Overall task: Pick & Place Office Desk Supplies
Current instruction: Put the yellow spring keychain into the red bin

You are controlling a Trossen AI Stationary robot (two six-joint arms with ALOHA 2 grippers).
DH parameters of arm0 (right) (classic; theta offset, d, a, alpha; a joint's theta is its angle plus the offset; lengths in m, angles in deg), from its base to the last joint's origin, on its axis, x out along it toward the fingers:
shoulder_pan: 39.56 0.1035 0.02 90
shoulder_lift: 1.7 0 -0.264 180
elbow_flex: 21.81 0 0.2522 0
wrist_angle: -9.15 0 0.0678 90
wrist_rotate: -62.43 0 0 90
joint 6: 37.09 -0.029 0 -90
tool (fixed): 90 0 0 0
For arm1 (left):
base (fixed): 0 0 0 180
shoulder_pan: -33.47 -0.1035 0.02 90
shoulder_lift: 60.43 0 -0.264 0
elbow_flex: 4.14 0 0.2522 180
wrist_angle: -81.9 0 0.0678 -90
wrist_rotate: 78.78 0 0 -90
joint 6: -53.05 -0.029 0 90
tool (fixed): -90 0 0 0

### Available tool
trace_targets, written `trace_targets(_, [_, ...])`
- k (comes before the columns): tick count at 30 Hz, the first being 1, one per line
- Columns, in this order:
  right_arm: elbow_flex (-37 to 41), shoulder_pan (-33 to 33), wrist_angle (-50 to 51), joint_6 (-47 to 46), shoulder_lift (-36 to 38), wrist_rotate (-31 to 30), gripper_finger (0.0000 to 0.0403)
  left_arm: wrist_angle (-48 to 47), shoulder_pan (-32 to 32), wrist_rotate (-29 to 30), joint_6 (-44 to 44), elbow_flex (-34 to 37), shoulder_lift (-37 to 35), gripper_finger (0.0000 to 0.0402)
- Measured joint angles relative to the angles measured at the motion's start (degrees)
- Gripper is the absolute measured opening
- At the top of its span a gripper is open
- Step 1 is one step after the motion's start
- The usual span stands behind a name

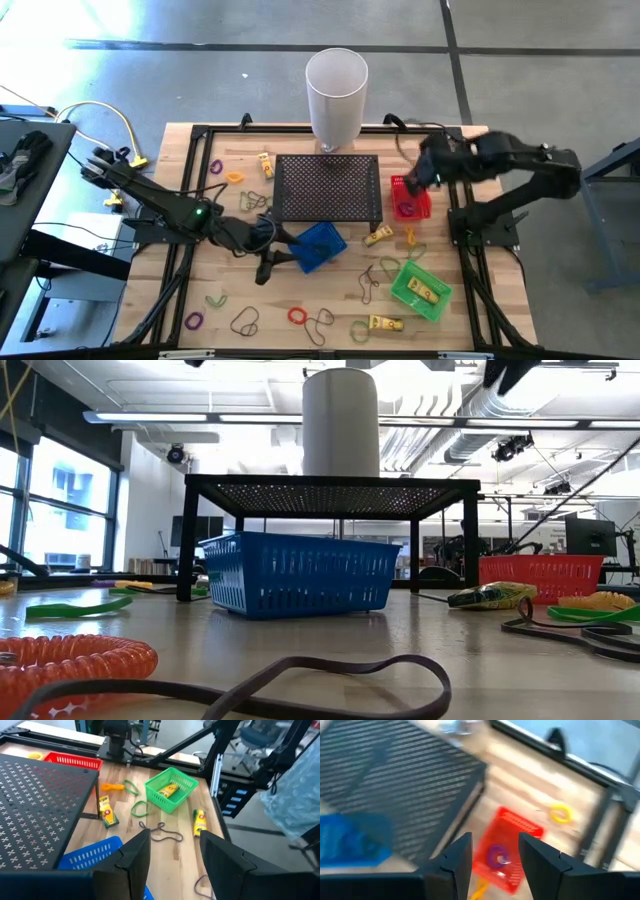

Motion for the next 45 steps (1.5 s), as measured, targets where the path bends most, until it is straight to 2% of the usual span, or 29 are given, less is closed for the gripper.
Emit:
trace_targets(5, [0.00, -16.29, -0.11, 8.42, -0.11, 8.65, 0.0148, -0.13, -0.49, 0.01, 0.24, -0.02, -0.95, 0.0166])
trace_targets(9, [0.30, -28.20, -0.44, 17.17, -0.68, 12.84, 0.0148, -0.09, -0.51, 0.04, 0.24, -0.04, -0.99, 0.0166])
trace_targets(15, [6.25, -40.04, -1.94, 24.63, -4.37, 19.29, 0.0148, 2.13, -0.51, 0.05, 1.79, -0.04, -0.99, 0.0166])
trace_targets(18, [10.17, -44.66, -4.23, 27.23, -6.97, 19.22, 0.0148, 2.98, -0.51, 0.03, 1.85, -0.11, -0.99, 0.0166])
trace_targets(24, [18.11, -49.82, -13.59, 27.45, -10.98, 19.52, 0.0148, 2.74, -0.44, 0.03, 1.85, -0.09, -0.99, 0.0166])
trace_targets(29, [23.24, -52.86, -20.27, 26.11, -13.08, 21.03, 0.0148, -0.07, -3.24, 0.03, -0.26, -0.11, -3.94, 0.0166])
trace_targets(35, [26.56, -54.69, -25.21, 25.88, -15.70, 21.90, 0.0148, -6.87, -8.55, 0.05, -1.93, -0.11, -8.55, 0.0166])
trace_targets(41, [28.38, -56.30, -28.32, 25.51, -19.88, 21.76, 0.0148, -11.00, -13.61, 0.00, -1.95, -0.11, -9.56, 0.0166])
trace_targets(45, [28.44, -56.87, -29.10, 25.28, -23.00, 21.91, 0.0148, -11.59, -16.62, -3.26, -3.24, -0.11, -9.62, 0.0166])
